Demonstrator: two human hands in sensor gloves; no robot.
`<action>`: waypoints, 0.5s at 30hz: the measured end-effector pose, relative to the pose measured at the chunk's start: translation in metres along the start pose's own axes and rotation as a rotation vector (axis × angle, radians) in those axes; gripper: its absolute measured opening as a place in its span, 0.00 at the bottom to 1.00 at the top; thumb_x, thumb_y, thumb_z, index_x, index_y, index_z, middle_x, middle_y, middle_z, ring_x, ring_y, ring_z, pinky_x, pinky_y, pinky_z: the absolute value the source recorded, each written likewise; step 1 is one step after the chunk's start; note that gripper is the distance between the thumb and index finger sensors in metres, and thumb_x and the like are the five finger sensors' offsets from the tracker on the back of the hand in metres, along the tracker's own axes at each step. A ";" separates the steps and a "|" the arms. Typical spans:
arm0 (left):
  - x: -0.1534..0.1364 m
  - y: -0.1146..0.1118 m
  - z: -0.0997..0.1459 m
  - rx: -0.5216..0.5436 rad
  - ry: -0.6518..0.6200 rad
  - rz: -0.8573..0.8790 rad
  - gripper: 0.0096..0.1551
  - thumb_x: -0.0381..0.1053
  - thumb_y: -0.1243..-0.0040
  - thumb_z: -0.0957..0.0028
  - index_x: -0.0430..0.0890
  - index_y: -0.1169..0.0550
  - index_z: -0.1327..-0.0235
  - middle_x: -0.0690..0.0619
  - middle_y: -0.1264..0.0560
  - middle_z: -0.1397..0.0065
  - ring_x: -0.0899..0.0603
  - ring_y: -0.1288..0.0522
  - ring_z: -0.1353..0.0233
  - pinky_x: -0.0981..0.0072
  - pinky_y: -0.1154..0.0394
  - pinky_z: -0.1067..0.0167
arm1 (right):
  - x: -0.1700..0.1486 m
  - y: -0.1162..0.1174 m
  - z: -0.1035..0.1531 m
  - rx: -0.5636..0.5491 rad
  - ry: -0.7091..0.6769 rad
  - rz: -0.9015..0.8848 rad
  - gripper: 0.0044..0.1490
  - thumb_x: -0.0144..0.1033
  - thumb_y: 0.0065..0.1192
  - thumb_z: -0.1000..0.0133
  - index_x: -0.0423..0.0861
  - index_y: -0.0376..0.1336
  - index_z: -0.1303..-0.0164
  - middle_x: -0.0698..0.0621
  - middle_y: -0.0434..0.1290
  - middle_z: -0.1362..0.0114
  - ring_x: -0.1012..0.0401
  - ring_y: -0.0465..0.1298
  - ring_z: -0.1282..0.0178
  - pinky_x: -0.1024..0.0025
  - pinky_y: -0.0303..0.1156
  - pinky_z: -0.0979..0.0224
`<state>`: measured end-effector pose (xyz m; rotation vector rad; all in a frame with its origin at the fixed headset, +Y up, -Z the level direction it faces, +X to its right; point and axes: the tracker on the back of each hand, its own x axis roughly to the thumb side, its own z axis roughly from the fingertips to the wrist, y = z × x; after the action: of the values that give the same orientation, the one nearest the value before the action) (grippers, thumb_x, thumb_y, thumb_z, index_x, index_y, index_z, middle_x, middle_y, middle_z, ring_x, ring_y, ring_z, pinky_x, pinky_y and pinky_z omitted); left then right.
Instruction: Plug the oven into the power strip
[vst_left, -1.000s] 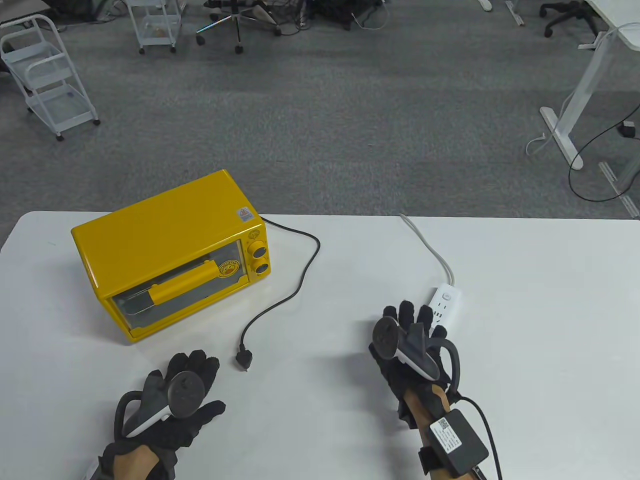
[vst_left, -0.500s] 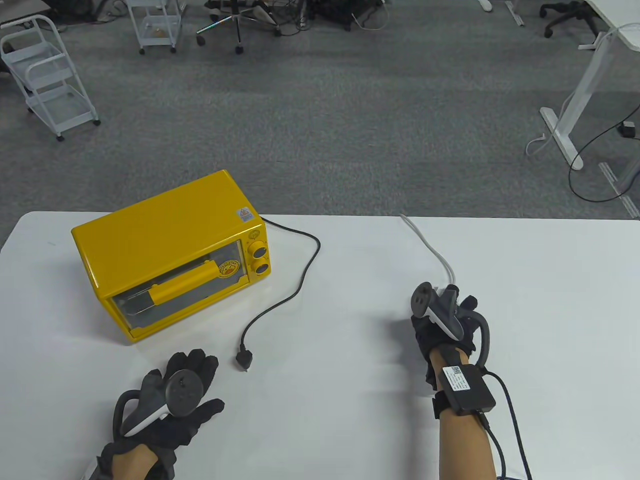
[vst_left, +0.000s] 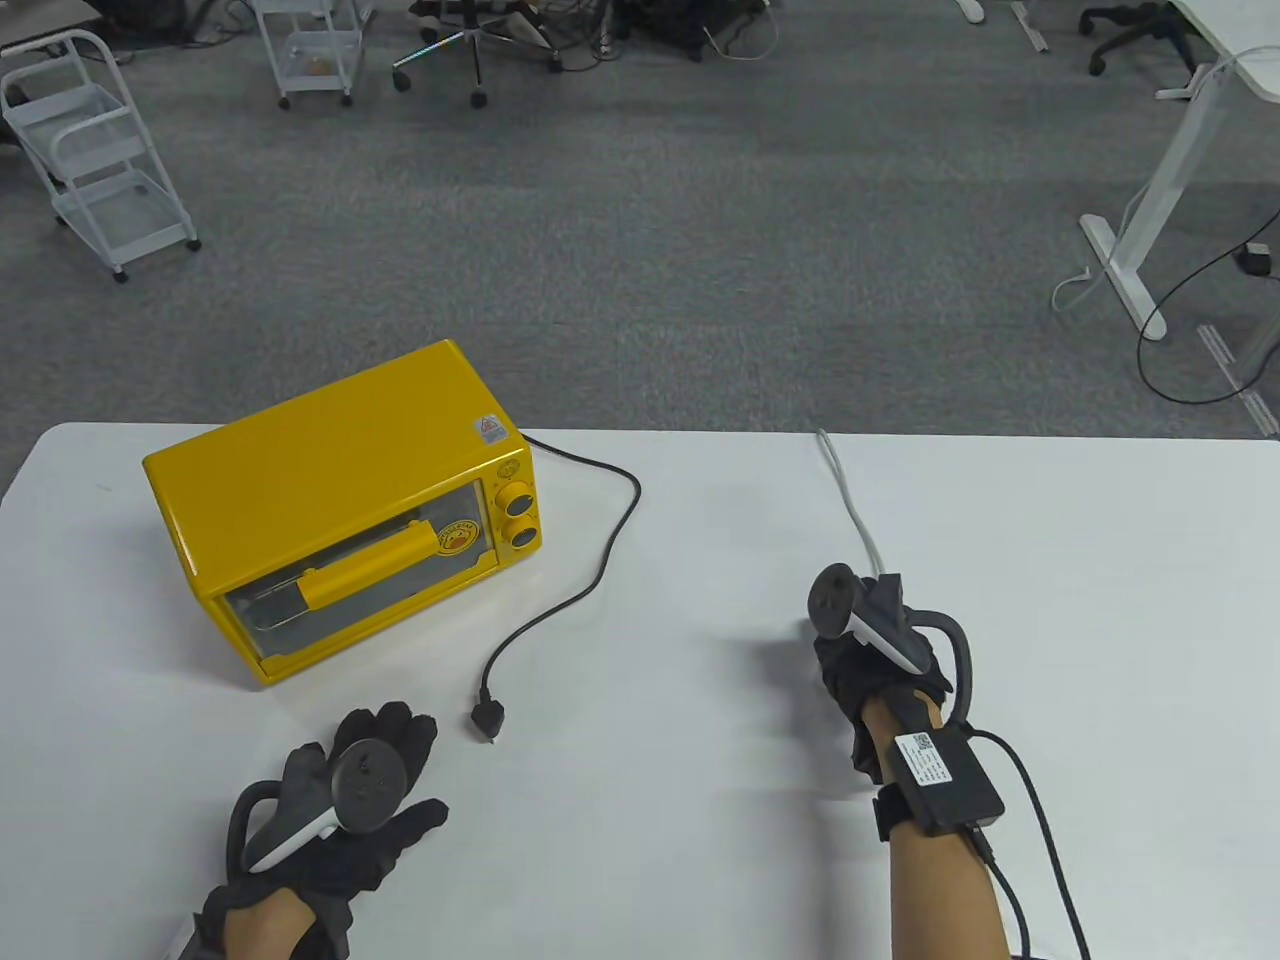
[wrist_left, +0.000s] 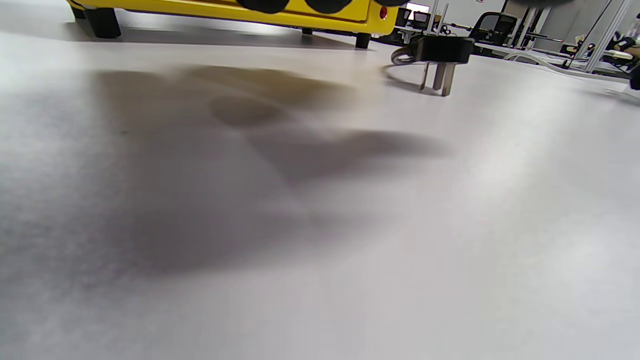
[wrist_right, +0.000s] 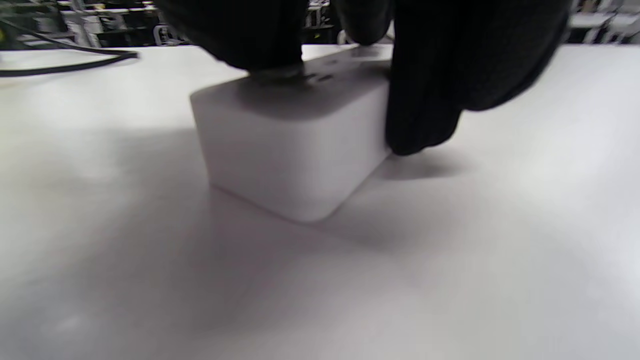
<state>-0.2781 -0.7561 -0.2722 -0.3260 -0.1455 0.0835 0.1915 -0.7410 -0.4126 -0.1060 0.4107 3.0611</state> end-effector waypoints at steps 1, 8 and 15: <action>0.000 0.000 0.000 0.001 -0.002 0.000 0.53 0.73 0.60 0.58 0.59 0.52 0.15 0.53 0.58 0.06 0.33 0.55 0.08 0.25 0.52 0.23 | 0.001 0.001 0.003 0.009 -0.012 -0.009 0.31 0.43 0.58 0.43 0.57 0.66 0.26 0.34 0.49 0.14 0.41 0.82 0.41 0.44 0.75 0.35; 0.006 0.000 0.001 0.004 -0.027 -0.006 0.52 0.72 0.60 0.57 0.60 0.51 0.15 0.53 0.58 0.06 0.33 0.54 0.08 0.25 0.52 0.22 | 0.027 0.011 0.043 0.119 -0.135 -0.006 0.35 0.25 0.58 0.45 0.59 0.65 0.25 0.27 0.44 0.14 0.49 0.85 0.46 0.52 0.80 0.38; 0.006 -0.005 -0.002 -0.021 -0.029 0.010 0.52 0.72 0.59 0.56 0.59 0.51 0.15 0.53 0.58 0.06 0.33 0.55 0.08 0.25 0.52 0.22 | 0.073 0.026 0.078 0.140 -0.273 0.070 0.45 0.26 0.63 0.46 0.42 0.50 0.18 0.30 0.51 0.15 0.58 0.84 0.44 0.55 0.80 0.35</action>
<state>-0.2715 -0.7607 -0.2717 -0.3463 -0.1737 0.0969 0.1129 -0.7420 -0.3359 0.3339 0.6168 3.0393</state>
